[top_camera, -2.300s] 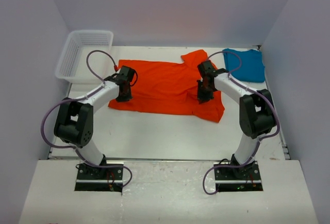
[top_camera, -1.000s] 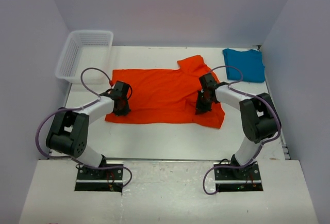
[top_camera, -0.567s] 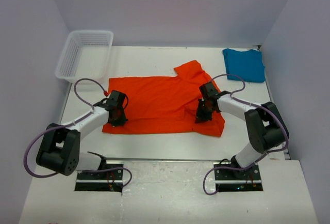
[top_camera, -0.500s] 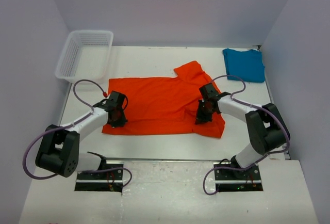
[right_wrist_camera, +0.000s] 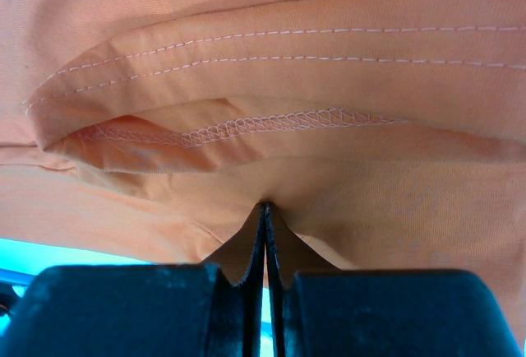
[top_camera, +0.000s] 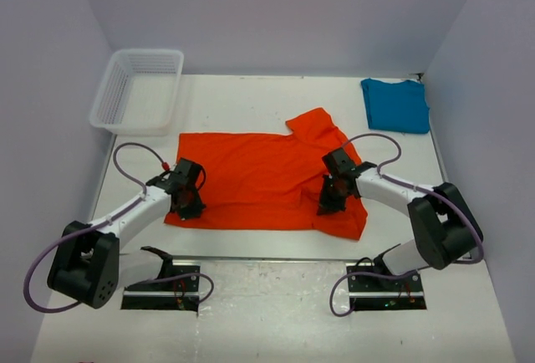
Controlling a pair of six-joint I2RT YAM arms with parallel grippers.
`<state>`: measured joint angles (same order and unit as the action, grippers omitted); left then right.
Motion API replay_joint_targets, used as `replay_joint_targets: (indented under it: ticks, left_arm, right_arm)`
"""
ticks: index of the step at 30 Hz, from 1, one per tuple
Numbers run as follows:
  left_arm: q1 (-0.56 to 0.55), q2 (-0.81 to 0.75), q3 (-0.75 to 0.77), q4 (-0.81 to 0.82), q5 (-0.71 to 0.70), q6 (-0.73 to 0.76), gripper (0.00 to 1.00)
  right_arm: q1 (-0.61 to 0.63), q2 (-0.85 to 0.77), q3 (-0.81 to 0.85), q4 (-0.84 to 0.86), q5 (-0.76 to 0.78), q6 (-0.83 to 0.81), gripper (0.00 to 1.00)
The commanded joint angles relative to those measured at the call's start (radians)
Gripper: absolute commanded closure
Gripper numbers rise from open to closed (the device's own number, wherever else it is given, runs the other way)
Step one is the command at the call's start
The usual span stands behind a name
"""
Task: Fold and stack the t-shirts
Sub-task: Fold the flattened tshirt in 1/3 of the way, then grap the side of the flattened tshirt furthest away from the robot with both arms
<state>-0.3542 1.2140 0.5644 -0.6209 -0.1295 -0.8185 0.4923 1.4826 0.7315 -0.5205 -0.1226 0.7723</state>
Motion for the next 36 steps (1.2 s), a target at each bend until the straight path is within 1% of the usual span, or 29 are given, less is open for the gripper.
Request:
replay_joint_targets:
  ticks: [1,4,7,10,11,12,13,14,16,17,18,19,20,21,22,23,24,25,26,27,28,29,30,31,32,33,34,35,36]
  left_arm:
    - [-0.008,-0.04,-0.032,-0.049,0.03,-0.059,1.0]
    - [-0.023,-0.086,-0.034,-0.06,0.036,-0.068,1.0]
    - [-0.037,-0.126,-0.011,-0.098,-0.002,-0.076,1.0]
    - [-0.043,-0.163,0.032,-0.157,-0.031,-0.084,1.0]
    - [-0.043,-0.186,0.072,-0.195,-0.041,-0.085,1.0]
    - [-0.049,-0.198,0.098,-0.216,-0.05,-0.087,1.0]
    - [-0.054,-0.223,0.159,-0.23,-0.062,-0.076,0.98]
    - [-0.057,-0.234,0.199,-0.265,-0.073,-0.071,0.96]
    - [-0.074,-0.245,0.276,-0.296,-0.129,-0.055,0.92]
    - [-0.075,-0.242,0.358,-0.312,-0.148,-0.041,0.9]
    - [-0.077,-0.232,0.396,-0.321,-0.177,-0.025,0.87]
    - [-0.077,-0.217,0.438,-0.326,-0.223,-0.005,0.85]
    - [-0.077,-0.176,0.515,-0.313,-0.242,0.017,0.82]
    - [-0.077,-0.151,0.546,-0.298,-0.263,0.059,0.74]
    - [-0.075,-0.093,0.593,-0.274,-0.294,0.086,0.65]
    - [-0.072,-0.055,0.618,-0.202,-0.301,0.117,0.53]
    - [-0.071,-0.016,0.637,-0.157,-0.306,0.186,0.4]
    - [-0.065,0.075,0.67,-0.078,-0.315,0.208,0.34]
    - [-0.051,0.126,0.683,-0.033,-0.288,0.241,0.33]
    - [0.001,0.234,0.724,0.005,-0.216,0.287,0.32]
    - [0.03,0.287,0.744,0.016,-0.187,0.289,0.32]
    - [0.079,0.339,0.761,0.036,-0.147,0.303,0.33]
    - [0.098,0.384,0.779,0.046,-0.113,0.323,0.34]
    - [0.106,0.456,0.807,0.07,-0.13,0.334,0.34]
    - [0.112,0.485,0.819,0.079,-0.148,0.346,0.34]
    - [0.122,0.507,0.831,0.082,-0.168,0.363,0.34]
    - [0.127,0.539,0.848,0.095,-0.185,0.377,0.35]
    - [0.136,0.551,0.859,0.11,-0.183,0.387,0.35]
    - [0.139,0.561,0.871,0.11,-0.18,0.397,0.35]
  right_arm:
    - [0.022,-0.024,-0.047,-0.084,0.049,0.036,1.0]
    - [0.038,-0.048,-0.063,-0.09,0.057,0.053,1.0]
    - [0.06,-0.07,-0.066,-0.09,0.058,0.059,1.0]
    - [0.095,-0.119,-0.044,-0.105,0.075,0.044,1.0]
    - [0.123,-0.154,-0.008,-0.145,0.093,0.041,0.99]
    - [0.144,-0.172,0.023,-0.179,0.118,0.042,0.97]
    - [0.184,-0.192,0.061,-0.214,0.177,0.042,0.91]
    - [0.201,-0.23,0.151,-0.292,0.199,0.041,0.86]
    - [0.222,-0.255,0.262,-0.369,0.239,0.035,0.79]
    - [0.224,-0.265,0.37,-0.424,0.247,0.012,0.71]
    - [0.223,-0.26,0.423,-0.444,0.25,-0.011,0.66]
    - [0.221,-0.243,0.489,-0.473,0.259,-0.027,0.43]
    - [0.219,-0.223,0.614,-0.524,0.318,-0.065,0.25]
    - [0.215,-0.167,0.67,-0.535,0.349,-0.094,0.1]
    - [0.181,-0.132,0.722,-0.536,0.369,-0.128,0.01]
    - [0.157,-0.087,0.829,-0.535,0.377,-0.201,0.01]
    - [0.126,0.02,0.883,-0.535,0.382,-0.235,0.01]
    - [0.065,0.075,0.981,-0.512,0.397,-0.284,0.01]
    - [0.037,0.132,1.023,-0.492,0.429,-0.313,0.01]
    - [-0.016,0.244,1.099,-0.449,0.437,-0.367,0.01]
    - [-0.043,0.295,1.1,-0.449,0.446,-0.367,0.01]
    - [-0.063,0.348,1.176,-0.428,0.445,-0.42,0.01]
    - [-0.084,0.399,1.218,-0.424,0.436,-0.441,0.01]
    - [-0.128,0.486,1.255,-0.412,0.416,-0.455,0.01]
    - [-0.148,0.527,1.322,-0.389,0.382,-0.49,0.01]
    - [-0.173,0.568,1.364,-0.388,0.307,-0.498,0.01]
    - [-0.222,0.612,1.414,-0.391,0.266,-0.498,0.02]
    - [-0.245,0.696,1.518,-0.413,0.217,-0.495,0.05]
    - [-0.271,0.741,1.57,-0.432,0.169,-0.492,0.07]
